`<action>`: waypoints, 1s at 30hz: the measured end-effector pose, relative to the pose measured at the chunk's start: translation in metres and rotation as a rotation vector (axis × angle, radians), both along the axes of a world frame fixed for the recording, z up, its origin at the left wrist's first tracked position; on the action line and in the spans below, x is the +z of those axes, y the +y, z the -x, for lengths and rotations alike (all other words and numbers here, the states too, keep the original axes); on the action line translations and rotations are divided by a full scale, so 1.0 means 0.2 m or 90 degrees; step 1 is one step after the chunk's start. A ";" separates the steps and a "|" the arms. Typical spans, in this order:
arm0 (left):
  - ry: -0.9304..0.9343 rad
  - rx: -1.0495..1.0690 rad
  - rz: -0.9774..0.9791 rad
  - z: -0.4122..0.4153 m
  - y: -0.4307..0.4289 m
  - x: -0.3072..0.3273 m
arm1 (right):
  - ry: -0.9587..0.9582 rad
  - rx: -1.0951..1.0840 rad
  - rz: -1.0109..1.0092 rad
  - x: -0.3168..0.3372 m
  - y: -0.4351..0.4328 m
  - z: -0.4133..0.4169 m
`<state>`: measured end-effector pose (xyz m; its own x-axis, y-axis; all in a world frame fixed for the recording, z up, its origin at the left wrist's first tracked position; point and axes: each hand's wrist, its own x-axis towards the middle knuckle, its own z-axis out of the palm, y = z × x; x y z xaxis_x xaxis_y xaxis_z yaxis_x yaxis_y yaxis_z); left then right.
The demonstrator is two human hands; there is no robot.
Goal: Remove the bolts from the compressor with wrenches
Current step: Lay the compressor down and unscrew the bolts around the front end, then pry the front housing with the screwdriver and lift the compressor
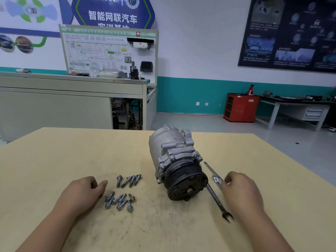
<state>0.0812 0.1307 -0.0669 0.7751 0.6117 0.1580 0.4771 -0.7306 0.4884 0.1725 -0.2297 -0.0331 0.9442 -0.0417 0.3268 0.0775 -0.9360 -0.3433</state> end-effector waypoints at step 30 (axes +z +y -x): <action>-0.251 -0.238 0.044 0.05 -0.36 0.12 | -0.259 0.156 -0.487 0.37 -0.17 -0.01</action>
<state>0.0718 0.0582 -0.0437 0.8316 0.3253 0.4500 -0.0382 -0.7749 0.6309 0.1743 -0.2646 0.0412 0.7729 -0.1974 0.6030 0.4960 -0.4048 -0.7682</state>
